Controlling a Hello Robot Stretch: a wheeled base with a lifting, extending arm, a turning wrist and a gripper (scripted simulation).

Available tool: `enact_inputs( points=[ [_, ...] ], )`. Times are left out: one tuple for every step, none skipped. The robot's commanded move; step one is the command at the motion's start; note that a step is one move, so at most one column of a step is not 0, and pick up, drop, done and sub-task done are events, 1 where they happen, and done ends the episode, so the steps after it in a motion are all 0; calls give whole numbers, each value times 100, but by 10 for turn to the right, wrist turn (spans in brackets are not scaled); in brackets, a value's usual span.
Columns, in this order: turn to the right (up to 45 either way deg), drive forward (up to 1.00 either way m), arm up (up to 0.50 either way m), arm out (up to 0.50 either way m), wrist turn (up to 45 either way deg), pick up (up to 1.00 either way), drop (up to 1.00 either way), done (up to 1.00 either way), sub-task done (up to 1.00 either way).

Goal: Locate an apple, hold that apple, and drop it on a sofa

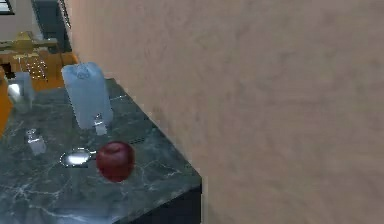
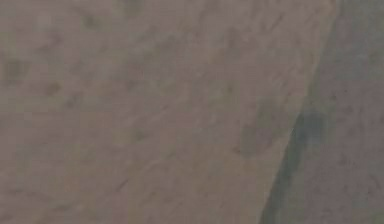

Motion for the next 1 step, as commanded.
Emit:
enact_inputs(
  points=[
    [-450,0,0,0,0,0,0,0,0]
  ],
)
